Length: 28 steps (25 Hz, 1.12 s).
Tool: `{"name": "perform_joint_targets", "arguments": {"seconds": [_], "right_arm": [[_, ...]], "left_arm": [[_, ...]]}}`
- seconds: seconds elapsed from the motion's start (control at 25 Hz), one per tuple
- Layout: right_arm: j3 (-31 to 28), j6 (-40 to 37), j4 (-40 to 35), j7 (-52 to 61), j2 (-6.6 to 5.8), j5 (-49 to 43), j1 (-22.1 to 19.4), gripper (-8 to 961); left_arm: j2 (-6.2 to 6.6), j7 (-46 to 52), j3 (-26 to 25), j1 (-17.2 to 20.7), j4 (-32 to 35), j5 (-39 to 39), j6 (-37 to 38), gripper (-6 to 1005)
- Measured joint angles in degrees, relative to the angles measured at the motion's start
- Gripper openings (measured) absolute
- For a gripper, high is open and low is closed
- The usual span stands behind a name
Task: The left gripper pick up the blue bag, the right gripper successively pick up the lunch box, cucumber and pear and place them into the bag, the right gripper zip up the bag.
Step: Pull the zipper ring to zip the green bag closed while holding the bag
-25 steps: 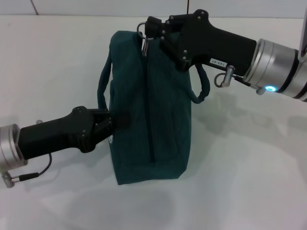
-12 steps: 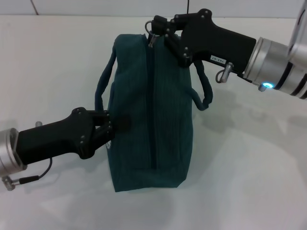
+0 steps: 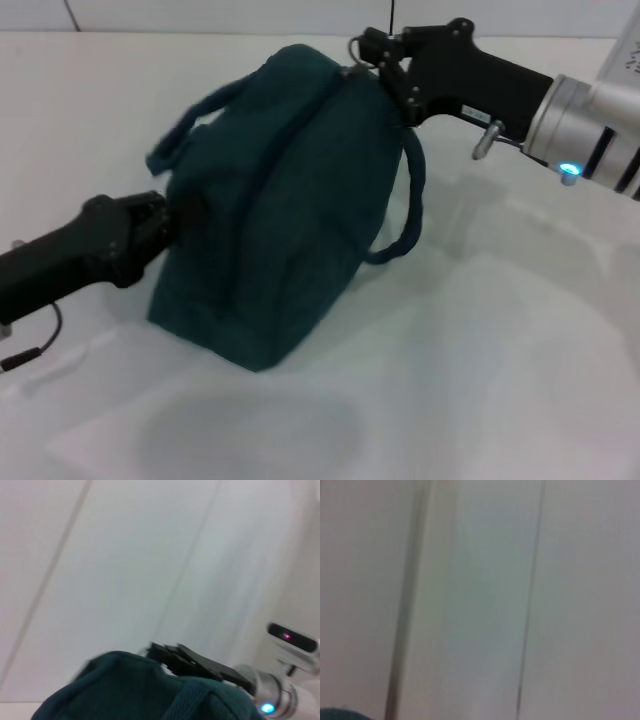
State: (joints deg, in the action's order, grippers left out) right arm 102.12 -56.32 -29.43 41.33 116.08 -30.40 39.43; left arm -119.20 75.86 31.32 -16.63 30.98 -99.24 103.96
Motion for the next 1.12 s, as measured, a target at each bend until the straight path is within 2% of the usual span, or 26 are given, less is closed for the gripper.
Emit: {"name": "perform_joint_targets", "arguments": {"seconds": [0.4, 0.88, 1.0, 1.12], "right_arm": [[-2.14, -1.43, -0.31, -0.16, -0.17, 0.0, -3.45, 6], [-1.84, -3.44, -0.28, 0.06, -0.33, -0.55, -3.73, 7], [-1.82, -4.02, -0.35, 0.1, -0.41, -0.55, -4.04, 7], [-1.94, -4.63, -0.29, 0.11, -0.48, -0.55, -4.17, 7]], "left_arm": [[-0.24, 0.3, -1.9, 0.54, -1.35, 1.62, -5.83, 181], [-0.42, 0.15, -2.29, 0.12, -4.58, 5.32, -5.94, 206], [-0.49, 0.12, -2.29, 0.68, -6.17, 8.46, -6.06, 212], [-0.52, 0.09, -2.31, 1.53, -8.09, 13.32, -6.1, 351]]}}
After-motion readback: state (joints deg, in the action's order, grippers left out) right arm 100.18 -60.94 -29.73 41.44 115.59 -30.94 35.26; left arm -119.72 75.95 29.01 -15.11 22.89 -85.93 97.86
